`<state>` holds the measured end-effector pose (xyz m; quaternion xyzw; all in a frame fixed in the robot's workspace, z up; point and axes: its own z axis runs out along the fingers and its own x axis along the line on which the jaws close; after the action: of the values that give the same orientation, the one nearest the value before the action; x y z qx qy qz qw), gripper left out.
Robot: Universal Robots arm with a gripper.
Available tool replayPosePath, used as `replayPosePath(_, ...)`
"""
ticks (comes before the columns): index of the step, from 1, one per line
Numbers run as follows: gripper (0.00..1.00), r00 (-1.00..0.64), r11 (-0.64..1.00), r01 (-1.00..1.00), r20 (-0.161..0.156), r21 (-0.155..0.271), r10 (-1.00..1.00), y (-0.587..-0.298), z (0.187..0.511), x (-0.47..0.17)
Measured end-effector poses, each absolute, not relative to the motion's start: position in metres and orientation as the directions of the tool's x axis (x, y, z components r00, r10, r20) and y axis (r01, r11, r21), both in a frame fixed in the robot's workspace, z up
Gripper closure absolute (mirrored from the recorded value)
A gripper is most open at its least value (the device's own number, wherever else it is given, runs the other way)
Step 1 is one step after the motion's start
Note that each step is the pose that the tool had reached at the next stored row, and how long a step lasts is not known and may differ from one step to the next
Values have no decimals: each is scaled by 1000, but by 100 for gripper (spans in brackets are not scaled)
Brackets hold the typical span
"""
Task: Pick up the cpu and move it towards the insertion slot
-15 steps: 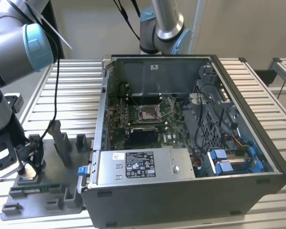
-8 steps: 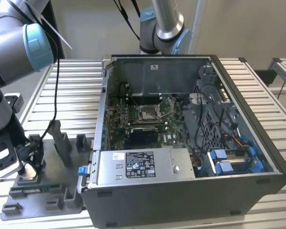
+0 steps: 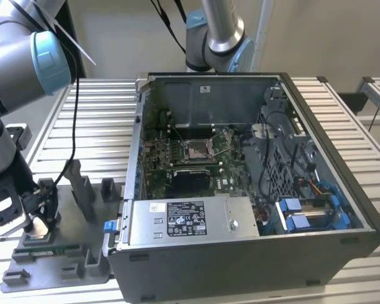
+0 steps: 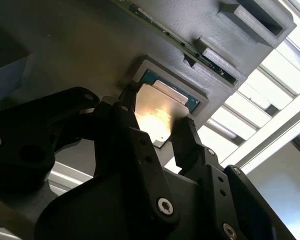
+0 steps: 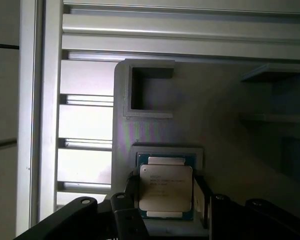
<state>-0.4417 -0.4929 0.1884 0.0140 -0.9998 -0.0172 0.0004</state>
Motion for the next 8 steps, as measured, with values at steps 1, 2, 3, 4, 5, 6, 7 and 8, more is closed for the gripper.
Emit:
replayPosePath(1, 100, -1000, 999, -28, 0, 34, -28, -493, 188, -442)
replayPosePath(2, 100, -1000, 999, -28, 0, 34, -28, -493, 188, -442)
replayPosePath(3, 100, -1000, 999, -28, 0, 34, -28, -493, 188, -442)
replayPosePath(4, 100, -1000, 999, -28, 0, 35, -28, -493, 189, -442)
replayPosePath(5, 100, -1000, 999, -28, 0, 35, -28, -493, 189, -442)
replayPosePath(6, 100, -1000, 999, -28, 0, 35, -28, -493, 191, -442)
replayPosePath(7, 100, -1000, 999, -28, 1, 35, -28, -493, 192, -442)
replayPosePath(8, 100, -1000, 999, -28, 1, 35, -28, -493, 193, -442)
